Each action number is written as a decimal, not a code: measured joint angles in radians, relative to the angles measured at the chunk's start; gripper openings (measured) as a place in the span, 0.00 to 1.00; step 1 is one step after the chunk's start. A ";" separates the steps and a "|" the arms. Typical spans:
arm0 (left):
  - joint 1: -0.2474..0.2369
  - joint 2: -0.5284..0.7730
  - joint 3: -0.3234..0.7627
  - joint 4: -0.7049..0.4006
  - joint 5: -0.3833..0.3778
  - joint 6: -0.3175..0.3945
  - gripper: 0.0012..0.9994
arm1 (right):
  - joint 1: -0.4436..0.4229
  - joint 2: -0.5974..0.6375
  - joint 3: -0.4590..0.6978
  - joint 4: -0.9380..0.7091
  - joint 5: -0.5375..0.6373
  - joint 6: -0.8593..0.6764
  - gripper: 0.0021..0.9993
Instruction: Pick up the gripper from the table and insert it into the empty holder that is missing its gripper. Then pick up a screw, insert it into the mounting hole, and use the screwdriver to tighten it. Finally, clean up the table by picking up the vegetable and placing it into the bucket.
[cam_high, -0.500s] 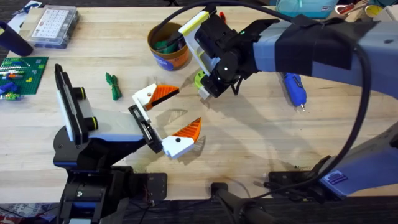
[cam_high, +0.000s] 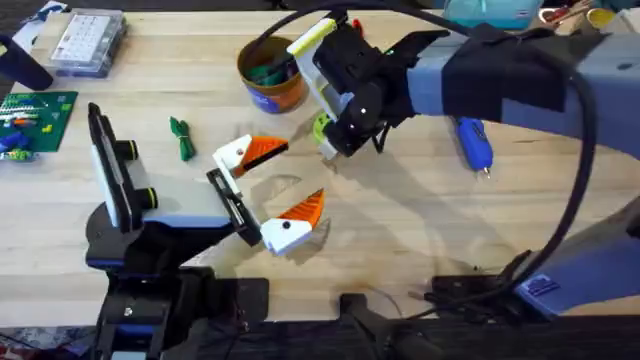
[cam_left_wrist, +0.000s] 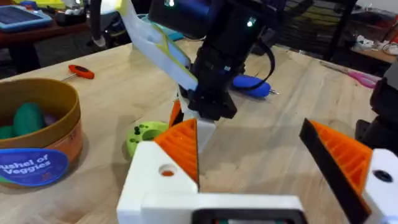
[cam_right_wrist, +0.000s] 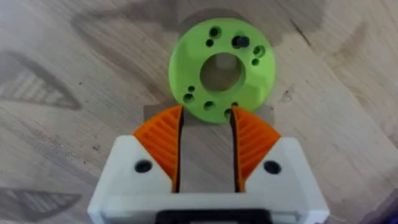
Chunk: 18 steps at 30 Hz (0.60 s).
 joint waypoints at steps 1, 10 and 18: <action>0.000 0.000 0.000 0.000 0.000 0.000 0.99 | 0.000 0.000 0.000 -0.001 0.000 0.000 0.42; 0.000 0.000 0.000 0.000 0.000 0.000 0.99 | 0.000 0.000 0.052 -0.023 -0.001 0.000 0.42; 0.000 0.000 0.000 0.000 0.000 0.000 0.99 | 0.000 0.000 0.123 0.021 -0.001 0.000 0.42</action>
